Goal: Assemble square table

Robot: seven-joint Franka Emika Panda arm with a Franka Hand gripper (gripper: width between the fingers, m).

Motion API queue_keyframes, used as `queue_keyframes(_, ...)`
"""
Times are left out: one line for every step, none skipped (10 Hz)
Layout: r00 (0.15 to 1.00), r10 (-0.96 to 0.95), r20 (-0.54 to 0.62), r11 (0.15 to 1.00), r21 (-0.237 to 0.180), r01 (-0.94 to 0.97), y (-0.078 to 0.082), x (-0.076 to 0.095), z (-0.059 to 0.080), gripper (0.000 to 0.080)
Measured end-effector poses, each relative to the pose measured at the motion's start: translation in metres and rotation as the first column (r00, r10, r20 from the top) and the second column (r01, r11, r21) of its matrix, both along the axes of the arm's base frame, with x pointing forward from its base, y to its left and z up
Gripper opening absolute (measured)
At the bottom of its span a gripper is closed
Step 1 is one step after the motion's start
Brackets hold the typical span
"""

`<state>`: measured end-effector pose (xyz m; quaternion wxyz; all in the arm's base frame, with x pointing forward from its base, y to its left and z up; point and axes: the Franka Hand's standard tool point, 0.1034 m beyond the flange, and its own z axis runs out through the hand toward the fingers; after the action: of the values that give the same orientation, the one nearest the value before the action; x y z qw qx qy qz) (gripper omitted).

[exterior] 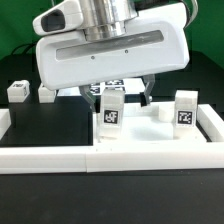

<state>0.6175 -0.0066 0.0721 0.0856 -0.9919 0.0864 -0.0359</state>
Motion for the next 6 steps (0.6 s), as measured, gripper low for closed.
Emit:
queue_keyframes(1.0, -0.01, -0.002, 1.0, 0.001, 0.01, -0.0002, -0.0001, -0.0002, 0.0289)
queue_keyframes(0.999, -0.042, -0.007, 0.999, 0.004, 0.042, 0.0, -0.0002, -0.0004, 0.0289)
queue_keyframes(0.992, -0.122, -0.022, 0.992, 0.011, 0.122, 0.0002, -0.0003, -0.0005, 0.0291)
queue_keyframes(0.987, -0.156, -0.028, 0.988, 0.013, 0.156, 0.0002, -0.0003, -0.0005, 0.0291)
queue_keyframes(0.972, -0.232, -0.042, 0.972, 0.018, 0.232, 0.0003, -0.0002, -0.0006, 0.0291)
queue_keyframes(0.956, -0.29, -0.053, 0.956, 0.02, 0.291, 0.0005, -0.0002, -0.0006, 0.0291)
